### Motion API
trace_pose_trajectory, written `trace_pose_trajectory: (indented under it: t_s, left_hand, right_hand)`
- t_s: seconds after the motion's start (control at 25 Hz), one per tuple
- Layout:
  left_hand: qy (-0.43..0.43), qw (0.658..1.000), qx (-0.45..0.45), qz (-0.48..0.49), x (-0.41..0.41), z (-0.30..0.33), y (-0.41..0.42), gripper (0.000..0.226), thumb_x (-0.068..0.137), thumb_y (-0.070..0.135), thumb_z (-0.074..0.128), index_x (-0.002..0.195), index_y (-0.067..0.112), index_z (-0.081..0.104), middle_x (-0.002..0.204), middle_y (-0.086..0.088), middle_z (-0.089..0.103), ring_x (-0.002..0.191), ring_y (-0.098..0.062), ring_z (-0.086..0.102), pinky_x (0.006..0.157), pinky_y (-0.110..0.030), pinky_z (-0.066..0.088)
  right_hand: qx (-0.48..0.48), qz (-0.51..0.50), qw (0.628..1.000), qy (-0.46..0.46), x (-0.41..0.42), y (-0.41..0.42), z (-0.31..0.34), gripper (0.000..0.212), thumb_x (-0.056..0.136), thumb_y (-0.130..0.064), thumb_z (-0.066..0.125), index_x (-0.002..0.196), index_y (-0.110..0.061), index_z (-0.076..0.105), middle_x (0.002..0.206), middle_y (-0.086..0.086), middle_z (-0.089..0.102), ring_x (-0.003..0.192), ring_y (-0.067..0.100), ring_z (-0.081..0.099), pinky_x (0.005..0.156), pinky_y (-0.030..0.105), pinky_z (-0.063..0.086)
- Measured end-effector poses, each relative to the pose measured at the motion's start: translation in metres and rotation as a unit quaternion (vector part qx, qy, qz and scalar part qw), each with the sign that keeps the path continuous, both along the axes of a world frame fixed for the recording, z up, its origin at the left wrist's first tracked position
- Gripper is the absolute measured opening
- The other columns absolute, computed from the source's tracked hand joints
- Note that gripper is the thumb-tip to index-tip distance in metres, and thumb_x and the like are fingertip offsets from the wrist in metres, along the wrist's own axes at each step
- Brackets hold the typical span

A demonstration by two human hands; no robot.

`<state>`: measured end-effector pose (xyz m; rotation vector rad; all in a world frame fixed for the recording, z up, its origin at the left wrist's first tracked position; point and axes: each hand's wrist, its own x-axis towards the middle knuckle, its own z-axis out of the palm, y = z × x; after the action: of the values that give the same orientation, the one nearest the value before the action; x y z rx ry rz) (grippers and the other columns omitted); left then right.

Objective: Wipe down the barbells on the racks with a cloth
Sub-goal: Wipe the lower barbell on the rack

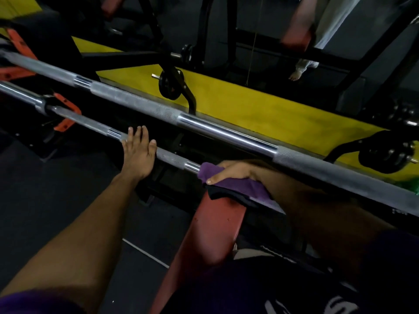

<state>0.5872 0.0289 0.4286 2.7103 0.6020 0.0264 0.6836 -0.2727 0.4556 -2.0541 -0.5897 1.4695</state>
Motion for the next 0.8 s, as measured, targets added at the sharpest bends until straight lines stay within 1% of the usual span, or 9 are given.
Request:
trace_pose_trajectory:
  t_s: [0.08, 0.16, 0.28, 0.36, 0.48, 0.56, 0.64, 0.72, 0.8]
  left_hand:
    - [0.032, 0.999, -0.005, 0.010, 0.003, 0.006, 0.001, 0.062, 0.110, 0.038, 0.022, 0.161, 0.005, 0.007, 0.169, -0.013, 0.000, 0.155, -0.027, -0.014, 0.122, -0.046, -0.013]
    - [0.057, 0.997, -0.037, 0.022, -0.001, 0.013, -0.006, 0.065, 0.110, 0.042, 0.022, 0.161, 0.007, 0.003, 0.169, -0.014, -0.006, 0.154, -0.027, -0.018, 0.124, -0.046, -0.011]
    - [-0.037, 0.993, -0.103, 0.032, -0.035, 0.007, -0.043, 0.063, 0.109, 0.040, 0.031, 0.162, 0.016, 0.006, 0.168, -0.013, -0.010, 0.154, -0.027, -0.016, 0.125, -0.046, -0.006]
    - [-0.112, 0.981, -0.147, 0.054, -0.079, -0.010, -0.087, 0.062, 0.108, 0.038, 0.037, 0.162, 0.020, 0.013, 0.169, -0.011, -0.004, 0.155, -0.026, -0.008, 0.125, -0.042, -0.001]
    - [-0.116, 0.939, -0.310, 0.089, -0.140, -0.031, -0.159, 0.070, 0.100, 0.045, 0.051, 0.160, 0.027, 0.020, 0.165, -0.010, 0.019, 0.152, -0.024, 0.024, 0.122, -0.037, 0.021]
    - [-0.121, 0.915, -0.384, 0.038, -0.173, -0.031, -0.201, 0.081, 0.090, 0.049, 0.060, 0.159, 0.035, 0.019, 0.161, -0.003, 0.030, 0.145, -0.010, 0.037, 0.118, -0.034, 0.033]
    - [-0.140, 0.912, -0.385, -0.015, -0.209, -0.029, -0.235, 0.086, 0.089, 0.039, 0.069, 0.160, 0.028, 0.021, 0.161, 0.003, 0.030, 0.145, -0.004, 0.034, 0.118, -0.025, 0.031]
    - [-0.137, 0.910, -0.391, -0.011, -0.242, -0.032, -0.254, 0.073, 0.091, 0.026, 0.071, 0.154, 0.020, 0.035, 0.153, 0.005, 0.043, 0.139, -0.006, 0.043, 0.117, -0.029, 0.036]
    - [-0.131, 0.916, -0.378, 0.035, -0.277, -0.029, -0.266, 0.039, 0.094, 0.036, 0.067, 0.131, 0.027, 0.056, 0.127, 0.013, 0.063, 0.116, -0.007, 0.060, 0.101, -0.039, 0.049]
  right_hand:
    - [-0.005, 0.062, 0.989, -0.134, -0.008, 0.023, 0.013, 0.065, 0.076, -0.064, 0.076, 0.124, -0.021, 0.065, 0.114, 0.000, 0.071, 0.102, 0.025, 0.068, 0.086, 0.033, 0.054]
    - [-0.010, 0.105, 0.948, -0.299, -0.025, 0.021, 0.017, 0.076, 0.078, -0.064, 0.072, 0.134, -0.018, 0.052, 0.120, 0.003, 0.065, 0.104, 0.027, 0.064, 0.084, 0.033, 0.050]
    - [-0.037, 0.135, 0.837, -0.529, -0.063, -0.020, 0.013, 0.082, 0.085, -0.052, 0.068, 0.148, -0.015, 0.031, 0.124, 0.013, 0.061, 0.104, 0.035, 0.064, 0.081, 0.041, 0.051]
    - [-0.044, 0.141, 0.792, -0.592, -0.084, -0.049, 0.008, 0.087, 0.086, -0.044, 0.069, 0.155, -0.016, 0.024, 0.129, 0.012, 0.055, 0.106, 0.033, 0.061, 0.084, 0.043, 0.052]
    - [0.064, 0.083, 0.813, -0.573, -0.111, -0.083, 0.008, 0.078, 0.080, -0.030, 0.073, 0.151, -0.023, 0.041, 0.139, 0.008, 0.054, 0.121, 0.031, 0.056, 0.100, 0.043, 0.048]
    - [0.177, 0.036, 0.859, -0.480, -0.129, -0.101, 0.011, 0.067, 0.080, -0.037, 0.067, 0.144, -0.023, 0.051, 0.139, 0.001, 0.058, 0.126, 0.022, 0.056, 0.105, 0.038, 0.046]
    - [0.242, 0.043, 0.907, -0.341, -0.163, -0.109, 0.011, 0.060, 0.083, -0.040, 0.064, 0.140, -0.025, 0.054, 0.136, -0.004, 0.058, 0.124, 0.011, 0.057, 0.105, 0.029, 0.044]
    - [0.253, 0.052, 0.932, -0.256, -0.197, -0.114, -0.001, 0.051, 0.088, -0.034, 0.069, 0.136, -0.036, 0.054, 0.128, -0.012, 0.054, 0.119, -0.001, 0.055, 0.102, 0.022, 0.044]
    - [0.263, 0.047, 0.938, -0.221, -0.226, -0.122, -0.012, 0.043, 0.088, -0.032, 0.074, 0.127, -0.041, 0.057, 0.117, -0.018, 0.055, 0.111, -0.005, 0.057, 0.097, 0.020, 0.047]
